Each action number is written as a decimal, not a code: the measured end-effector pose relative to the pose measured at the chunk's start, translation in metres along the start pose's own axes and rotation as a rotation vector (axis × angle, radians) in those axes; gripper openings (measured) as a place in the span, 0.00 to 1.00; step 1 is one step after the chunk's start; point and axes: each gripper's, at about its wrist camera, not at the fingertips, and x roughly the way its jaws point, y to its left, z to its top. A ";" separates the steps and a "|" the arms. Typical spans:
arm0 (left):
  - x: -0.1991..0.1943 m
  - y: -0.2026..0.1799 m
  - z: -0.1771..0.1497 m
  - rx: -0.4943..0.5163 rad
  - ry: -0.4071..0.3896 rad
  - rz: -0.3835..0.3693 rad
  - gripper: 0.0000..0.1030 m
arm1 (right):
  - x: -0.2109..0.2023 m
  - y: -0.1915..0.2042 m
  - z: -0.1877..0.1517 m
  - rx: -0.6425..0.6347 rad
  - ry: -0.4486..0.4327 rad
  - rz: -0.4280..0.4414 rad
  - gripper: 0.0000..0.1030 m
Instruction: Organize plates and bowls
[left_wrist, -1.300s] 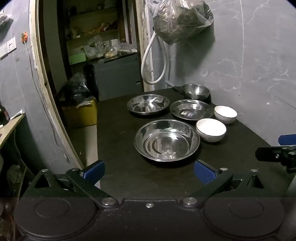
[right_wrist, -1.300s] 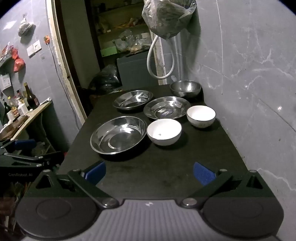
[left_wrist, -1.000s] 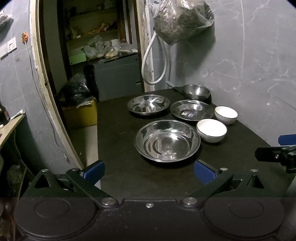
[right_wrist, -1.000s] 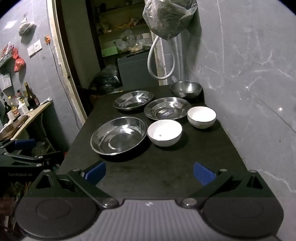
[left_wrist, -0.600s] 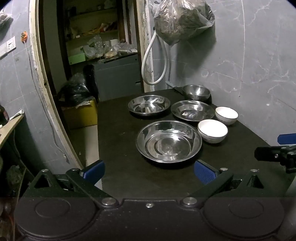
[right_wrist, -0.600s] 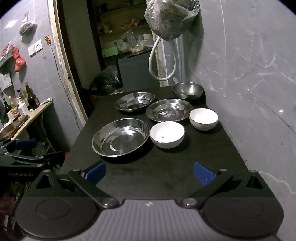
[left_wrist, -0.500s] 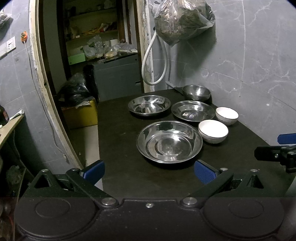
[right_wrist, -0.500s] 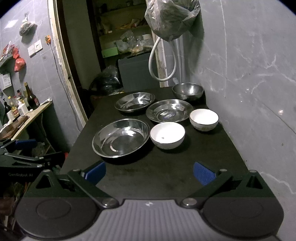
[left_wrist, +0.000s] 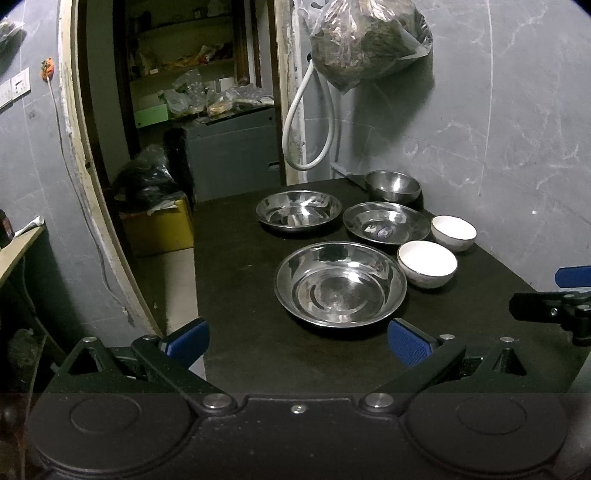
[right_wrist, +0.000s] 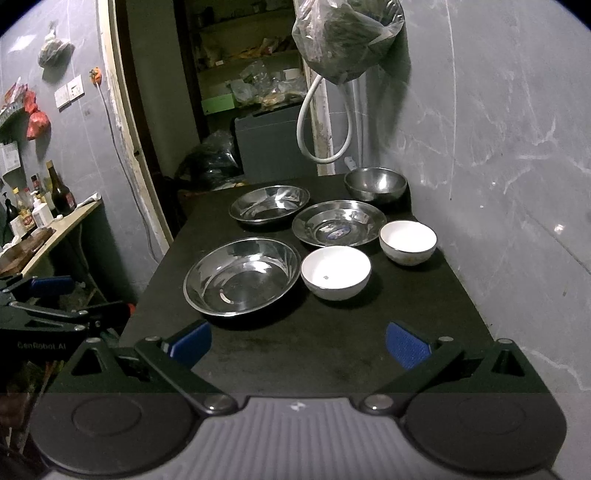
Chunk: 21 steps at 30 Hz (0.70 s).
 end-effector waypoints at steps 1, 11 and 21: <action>0.000 -0.001 0.000 -0.001 0.000 0.000 0.99 | -0.001 0.000 0.000 -0.002 -0.002 -0.002 1.00; 0.009 -0.004 0.007 0.014 0.002 -0.022 0.99 | -0.008 0.003 0.000 -0.020 -0.013 -0.032 1.00; 0.007 0.001 0.004 0.014 -0.003 -0.026 0.99 | -0.010 0.008 0.002 -0.044 -0.027 -0.044 1.00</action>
